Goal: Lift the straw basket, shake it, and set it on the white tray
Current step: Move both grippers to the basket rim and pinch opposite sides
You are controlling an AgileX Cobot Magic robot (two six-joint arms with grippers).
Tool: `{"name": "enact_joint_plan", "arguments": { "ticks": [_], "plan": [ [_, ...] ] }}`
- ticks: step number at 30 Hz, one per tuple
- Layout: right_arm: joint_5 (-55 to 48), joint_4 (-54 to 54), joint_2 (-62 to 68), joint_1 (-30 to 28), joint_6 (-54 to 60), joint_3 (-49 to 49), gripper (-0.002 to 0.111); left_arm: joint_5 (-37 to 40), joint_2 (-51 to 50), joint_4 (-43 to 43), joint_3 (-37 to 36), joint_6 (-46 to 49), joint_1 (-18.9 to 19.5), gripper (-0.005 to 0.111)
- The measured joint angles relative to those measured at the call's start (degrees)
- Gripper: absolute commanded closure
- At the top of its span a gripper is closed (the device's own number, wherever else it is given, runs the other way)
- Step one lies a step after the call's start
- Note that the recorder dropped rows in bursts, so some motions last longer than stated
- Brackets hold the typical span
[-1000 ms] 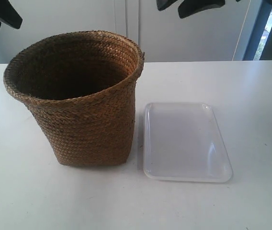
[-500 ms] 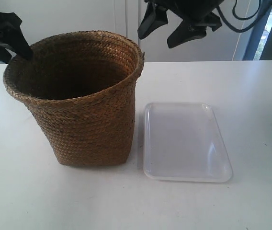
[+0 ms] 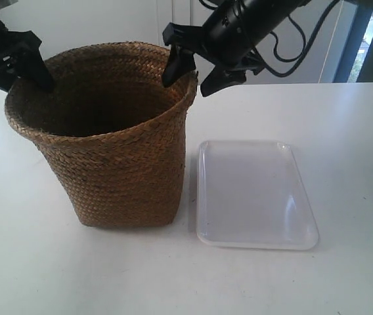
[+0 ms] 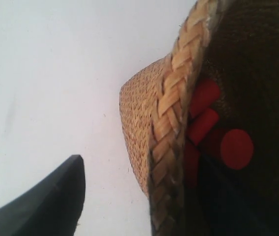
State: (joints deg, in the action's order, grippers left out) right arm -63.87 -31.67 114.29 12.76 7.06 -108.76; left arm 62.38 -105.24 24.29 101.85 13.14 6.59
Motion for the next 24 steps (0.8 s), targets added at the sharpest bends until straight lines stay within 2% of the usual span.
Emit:
{"name": "enact_joint_plan", "arguments": {
  "ticks": [7, 9, 10, 13, 15, 16, 24],
  "plan": [
    [-0.5, 0.0, 2.3, 0.9, -0.1, 0.0, 0.048, 1.7, -2.7, 3.2, 0.0, 0.2, 0.0, 0.039],
    [-0.6, 0.0, 2.4, 1.0, -0.2, 0.0, 0.057, 1.9, -3.5, 4.3, 0.0, 0.2, 0.0, 0.046],
    [-0.9, 0.0, 2.5, 1.0, -0.3, 0.0, 0.063, 1.9, -3.7, 4.8, 0.0, 0.2, 0.0, 0.050],
    [-1.5, -0.2, 2.9, 1.1, -0.4, 0.0, 0.087, 1.9, -4.2, 6.5, 0.0, 0.3, 0.0, 0.075],
    [-1.5, -0.2, 3.1, 1.1, -0.4, 0.0, 0.106, 1.9, -4.3, 8.4, 0.0, 0.4, 0.0, 0.098],
    [-1.5, -0.2, 3.2, 1.1, -0.5, 0.0, 0.108, 1.9, -4.3, 8.9, 0.0, 0.4, 0.0, 0.106],
    [-0.5, -1.2, 2.6, 1.1, -0.5, 0.1, 0.108, 1.8, -3.8, 9.5, 0.0, 1.4, -0.1, 0.107]
  ]
}}
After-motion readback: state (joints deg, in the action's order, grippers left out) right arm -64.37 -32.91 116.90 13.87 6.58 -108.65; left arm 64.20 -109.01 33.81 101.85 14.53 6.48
